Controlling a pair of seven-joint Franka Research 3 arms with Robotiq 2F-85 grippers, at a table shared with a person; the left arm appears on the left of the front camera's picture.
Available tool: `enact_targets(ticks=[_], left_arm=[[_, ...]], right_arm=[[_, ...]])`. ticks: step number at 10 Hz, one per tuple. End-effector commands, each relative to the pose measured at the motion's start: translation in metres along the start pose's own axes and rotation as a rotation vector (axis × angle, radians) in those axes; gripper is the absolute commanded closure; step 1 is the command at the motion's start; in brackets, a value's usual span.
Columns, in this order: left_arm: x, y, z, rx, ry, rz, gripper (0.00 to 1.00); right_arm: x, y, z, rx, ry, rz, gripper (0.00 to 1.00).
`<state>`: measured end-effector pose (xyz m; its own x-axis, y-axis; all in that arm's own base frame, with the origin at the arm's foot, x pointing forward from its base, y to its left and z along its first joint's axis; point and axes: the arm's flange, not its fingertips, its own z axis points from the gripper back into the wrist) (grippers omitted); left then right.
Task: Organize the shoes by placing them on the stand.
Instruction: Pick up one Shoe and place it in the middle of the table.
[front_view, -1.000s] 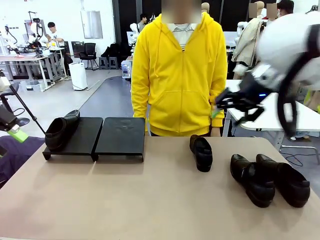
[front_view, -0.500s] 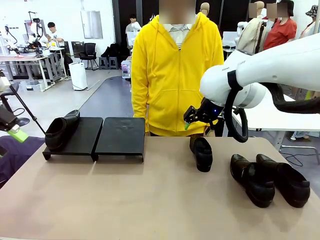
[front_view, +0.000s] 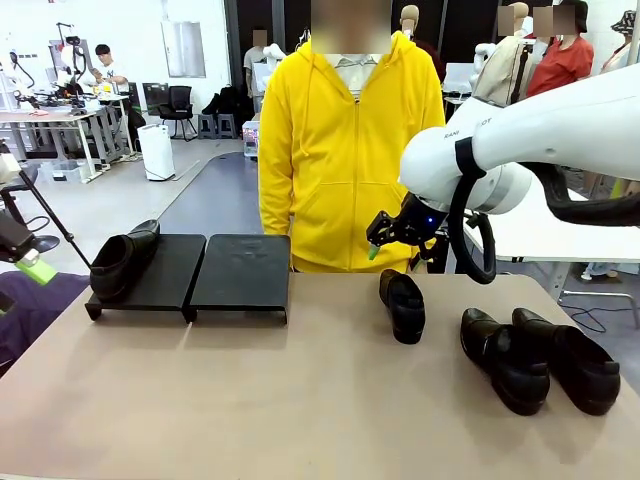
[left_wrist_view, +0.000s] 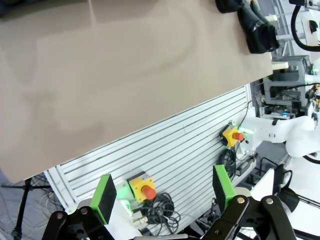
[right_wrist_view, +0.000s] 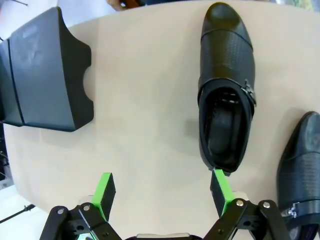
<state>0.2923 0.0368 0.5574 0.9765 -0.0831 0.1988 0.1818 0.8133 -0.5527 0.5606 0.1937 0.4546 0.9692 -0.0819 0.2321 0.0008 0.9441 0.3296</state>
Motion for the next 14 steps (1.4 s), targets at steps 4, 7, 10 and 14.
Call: enact_targets(ticks=[4,7,10,14], left_arm=[[0.0,0.0,-0.001,-0.008,-0.014,0.01,0.0],[0.0,0.0,-0.001,-0.008,-0.014,0.01,0.0],[0.0,0.0,-0.001,-0.008,-0.014,0.01,0.0],[0.0,0.0,-0.001,-0.008,-0.014,0.01,0.0]], right_arm=[[0.031,0.0,-0.043,-0.089,0.103,0.065,0.0],[0.053,0.001,-0.065,-0.145,0.098,0.07,0.0],[0.075,0.005,-0.093,-0.176,0.189,0.075,0.0],[0.083,0.009,-0.112,-0.224,0.238,0.062,0.0]])
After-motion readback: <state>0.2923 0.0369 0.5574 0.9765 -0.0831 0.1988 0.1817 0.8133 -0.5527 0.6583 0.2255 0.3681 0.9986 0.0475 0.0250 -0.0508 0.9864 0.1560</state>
